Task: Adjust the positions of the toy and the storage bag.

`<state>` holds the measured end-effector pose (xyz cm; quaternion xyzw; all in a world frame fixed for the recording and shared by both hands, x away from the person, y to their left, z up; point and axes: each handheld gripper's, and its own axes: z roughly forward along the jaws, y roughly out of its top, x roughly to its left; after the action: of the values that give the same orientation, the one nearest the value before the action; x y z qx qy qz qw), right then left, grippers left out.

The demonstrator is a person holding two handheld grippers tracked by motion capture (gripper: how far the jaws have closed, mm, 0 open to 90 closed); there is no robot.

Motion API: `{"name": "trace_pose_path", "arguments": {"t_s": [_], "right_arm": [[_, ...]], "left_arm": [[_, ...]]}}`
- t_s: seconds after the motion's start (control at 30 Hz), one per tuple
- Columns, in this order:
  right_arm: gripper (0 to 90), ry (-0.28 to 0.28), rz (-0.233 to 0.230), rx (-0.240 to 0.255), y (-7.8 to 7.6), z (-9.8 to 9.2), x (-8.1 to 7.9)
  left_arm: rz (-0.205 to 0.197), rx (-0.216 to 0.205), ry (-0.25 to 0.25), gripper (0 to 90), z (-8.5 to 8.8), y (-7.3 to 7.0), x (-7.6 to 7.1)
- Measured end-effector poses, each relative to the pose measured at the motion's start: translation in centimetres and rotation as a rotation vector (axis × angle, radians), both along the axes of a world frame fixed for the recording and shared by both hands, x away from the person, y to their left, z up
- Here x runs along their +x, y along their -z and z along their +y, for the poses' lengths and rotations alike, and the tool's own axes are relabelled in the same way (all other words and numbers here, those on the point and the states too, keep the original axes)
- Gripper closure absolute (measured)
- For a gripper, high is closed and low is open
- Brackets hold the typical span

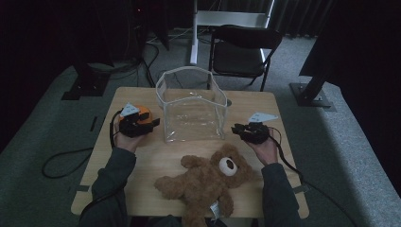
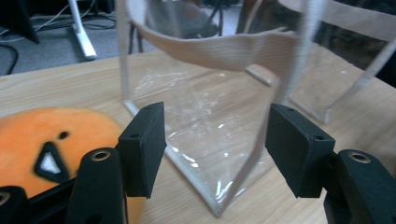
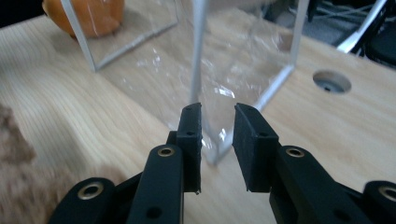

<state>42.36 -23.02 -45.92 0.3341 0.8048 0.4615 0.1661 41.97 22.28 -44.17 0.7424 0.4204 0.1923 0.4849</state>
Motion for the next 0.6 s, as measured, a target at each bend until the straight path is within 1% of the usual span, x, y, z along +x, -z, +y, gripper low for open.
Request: {"name": "trace_pose_path", "arguments": {"t_s": [0.2, 0.27, 0.33, 0.37, 0.4, 0.5, 0.53, 0.6], "right_arm": [[72.6, -0.009, -0.029, 0.013, -1.5, 1.4, 0.8], [73.0, -0.009, -0.036, 0.016, -1.9, 1.7, 1.0], [73.6, -0.016, -0.038, 0.033, -2.2, 2.0, 1.3], [73.6, -0.019, -0.040, 0.036, -2.3, 2.1, 1.4], [73.7, -0.020, -0.043, 0.040, -2.3, 2.2, 1.5], [75.0, -0.019, -0.052, 0.045, -2.6, 2.7, 1.7], [76.1, -0.023, -0.054, 0.046, -2.7, 2.9, 1.7], [79.4, -0.024, -0.059, 0.042, -2.8, 3.1, 1.8]], "left_arm": [[-0.009, -0.003, 0.040, 38.3, -0.9, -0.2, -0.5], [-0.012, 0.008, 0.059, 38.5, -1.4, -0.2, -0.5], [-0.011, 0.037, 0.069, 39.1, -2.0, -0.1, -0.4], [-0.010, 0.043, 0.071, 40.1, -2.2, 0.0, -0.4], [-0.009, 0.054, 0.075, 41.5, -2.5, 0.1, -0.3], [-0.011, 0.062, 0.084, 49.1, -2.9, 0.2, -0.1], [-0.010, 0.062, 0.087, 52.7, -3.1, 0.2, -0.1], [-0.007, 0.086, 0.098, 61.5, -3.5, 0.3, 0.0]]}}
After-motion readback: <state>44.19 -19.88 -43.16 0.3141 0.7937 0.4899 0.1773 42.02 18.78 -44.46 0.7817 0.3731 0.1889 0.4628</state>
